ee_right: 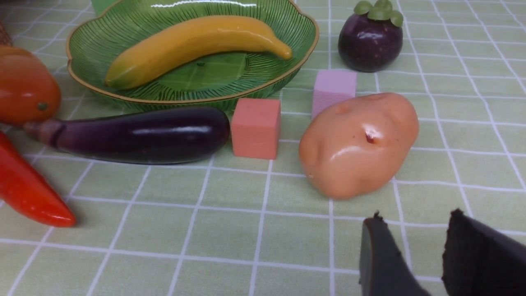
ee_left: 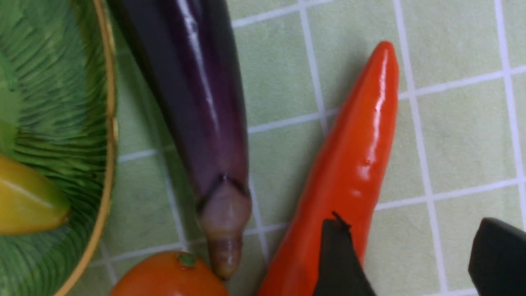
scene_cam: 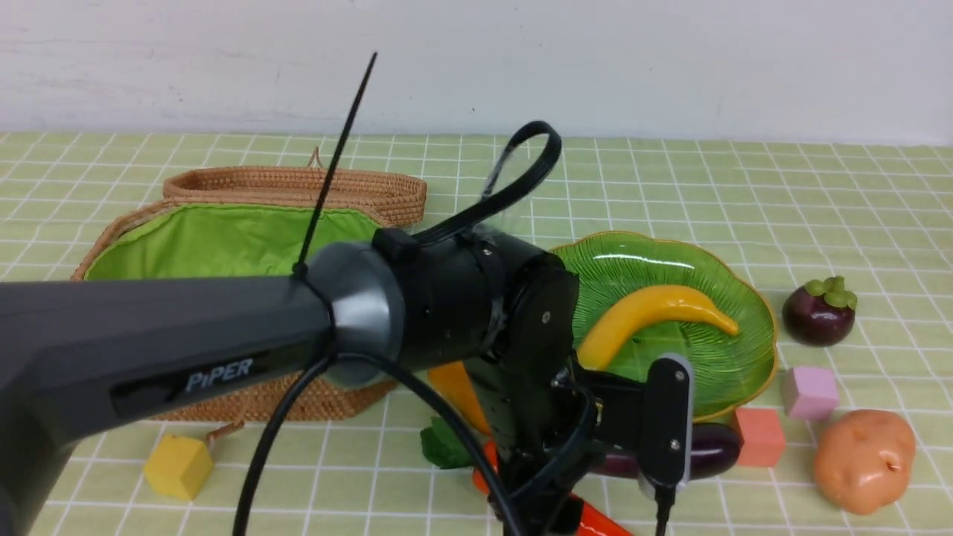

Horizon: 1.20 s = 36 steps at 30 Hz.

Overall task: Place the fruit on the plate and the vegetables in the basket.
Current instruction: Use the left arm to grab a carrot and put it into the left basket

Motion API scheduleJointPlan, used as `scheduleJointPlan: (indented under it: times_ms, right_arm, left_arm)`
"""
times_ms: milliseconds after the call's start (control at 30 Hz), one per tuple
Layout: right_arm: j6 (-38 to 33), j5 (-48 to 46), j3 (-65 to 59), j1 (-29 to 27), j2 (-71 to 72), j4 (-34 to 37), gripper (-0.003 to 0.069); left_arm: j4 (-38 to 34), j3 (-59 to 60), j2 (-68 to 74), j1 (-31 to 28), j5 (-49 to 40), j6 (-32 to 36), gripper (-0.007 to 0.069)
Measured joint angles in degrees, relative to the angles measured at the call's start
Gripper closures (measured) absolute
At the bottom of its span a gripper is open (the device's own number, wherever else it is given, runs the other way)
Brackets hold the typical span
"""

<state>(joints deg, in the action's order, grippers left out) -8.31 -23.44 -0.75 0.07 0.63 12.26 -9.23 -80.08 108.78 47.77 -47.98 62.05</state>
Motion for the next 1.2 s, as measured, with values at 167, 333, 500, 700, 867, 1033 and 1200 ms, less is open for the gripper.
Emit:
scheduleJointPlan:
  times_ms: [167,333,500,700,867,1033,1200]
  right_arm:
    - [0.0,0.0,0.0,0.0,0.0,0.0,0.0419]
    - [0.0,0.0,0.0,0.0,0.0,0.0,0.0419]
    - [0.0,0.0,0.0,0.0,0.0,0.0,0.0419]
    - [0.0,0.0,0.0,0.0,0.0,0.0,0.0419]
    - [0.0,0.0,0.0,0.0,0.0,0.0,0.0419]
    - [0.0,0.0,0.0,0.0,0.0,0.0,0.0419]
    - [0.0,0.0,0.0,0.0,0.0,0.0,0.0419]
  left_arm:
    - [1.2,0.0,2.6,0.0,0.0,0.0,0.0208]
    - [1.6,-0.1,3.5,0.0,3.2,0.0,0.0207]
    - [2.0,-0.2,4.0,0.0,3.8,0.1,0.0209]
    - [2.6,-0.6,4.5,0.0,4.4,0.2,0.0209]
    - [2.1,-0.4,3.2,0.5,1.5,-0.1,0.015]
    - [2.0,-0.4,2.7,0.6,0.7,-0.1,0.0092]
    - [3.9,-0.4,4.3,0.6,2.3,-0.1,0.0082]
